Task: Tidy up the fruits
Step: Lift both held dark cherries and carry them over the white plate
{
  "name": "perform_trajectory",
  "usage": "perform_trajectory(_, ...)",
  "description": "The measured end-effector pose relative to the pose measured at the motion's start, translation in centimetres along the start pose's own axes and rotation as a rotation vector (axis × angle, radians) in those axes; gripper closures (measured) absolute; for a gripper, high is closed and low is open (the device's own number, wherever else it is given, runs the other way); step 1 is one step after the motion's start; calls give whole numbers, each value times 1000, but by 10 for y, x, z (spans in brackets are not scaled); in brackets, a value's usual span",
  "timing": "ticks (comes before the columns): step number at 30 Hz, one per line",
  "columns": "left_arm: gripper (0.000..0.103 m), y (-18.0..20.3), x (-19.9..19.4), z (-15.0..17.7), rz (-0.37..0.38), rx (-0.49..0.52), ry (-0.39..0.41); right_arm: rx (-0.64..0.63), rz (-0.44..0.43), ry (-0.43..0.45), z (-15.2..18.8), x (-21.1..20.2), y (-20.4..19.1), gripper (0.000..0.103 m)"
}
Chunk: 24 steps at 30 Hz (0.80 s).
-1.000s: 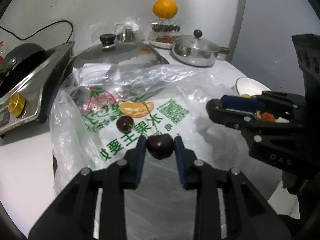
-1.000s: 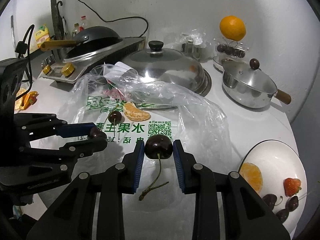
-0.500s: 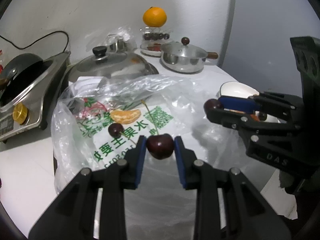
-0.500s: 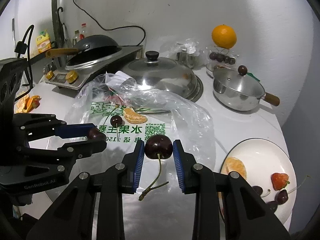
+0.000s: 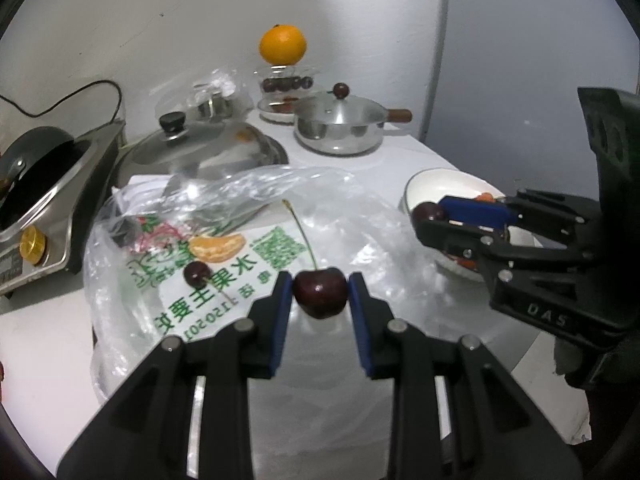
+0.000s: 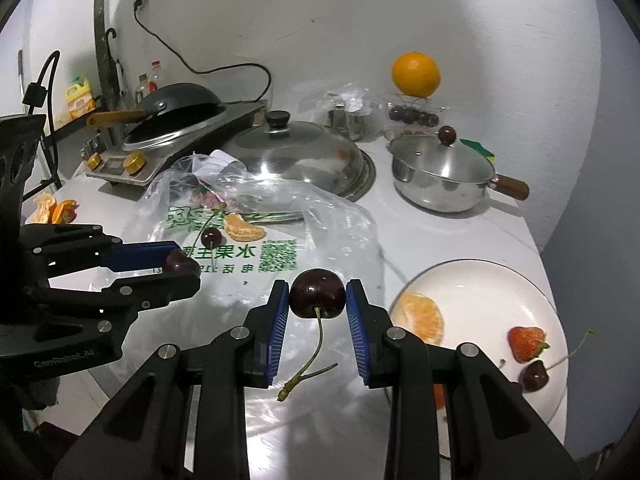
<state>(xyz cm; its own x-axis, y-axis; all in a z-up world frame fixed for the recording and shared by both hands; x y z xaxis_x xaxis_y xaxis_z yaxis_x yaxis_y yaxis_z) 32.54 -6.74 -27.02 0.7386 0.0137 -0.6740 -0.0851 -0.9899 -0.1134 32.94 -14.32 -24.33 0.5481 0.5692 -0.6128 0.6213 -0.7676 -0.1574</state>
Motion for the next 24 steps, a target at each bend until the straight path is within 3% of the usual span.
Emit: perform_trajectory(24, 73, 72, 3, -17, 63, 93, 9, 82, 59, 33, 21, -38, 62, 72)
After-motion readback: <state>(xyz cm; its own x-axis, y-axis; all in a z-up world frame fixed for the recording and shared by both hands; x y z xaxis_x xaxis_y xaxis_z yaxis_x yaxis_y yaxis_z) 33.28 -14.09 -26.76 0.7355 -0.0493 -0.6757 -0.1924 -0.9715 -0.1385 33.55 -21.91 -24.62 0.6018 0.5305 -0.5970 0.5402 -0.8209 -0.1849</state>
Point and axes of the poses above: each gripper's, at about its wrist camera, not at the fingertips, and x roughly the way its jaws point, y to its right, z to its underside, the point moved 10 cm from there along x, roughly the way its jaws point, and after that the axes turned 13 degrees about -z, right-handed, at the moved point
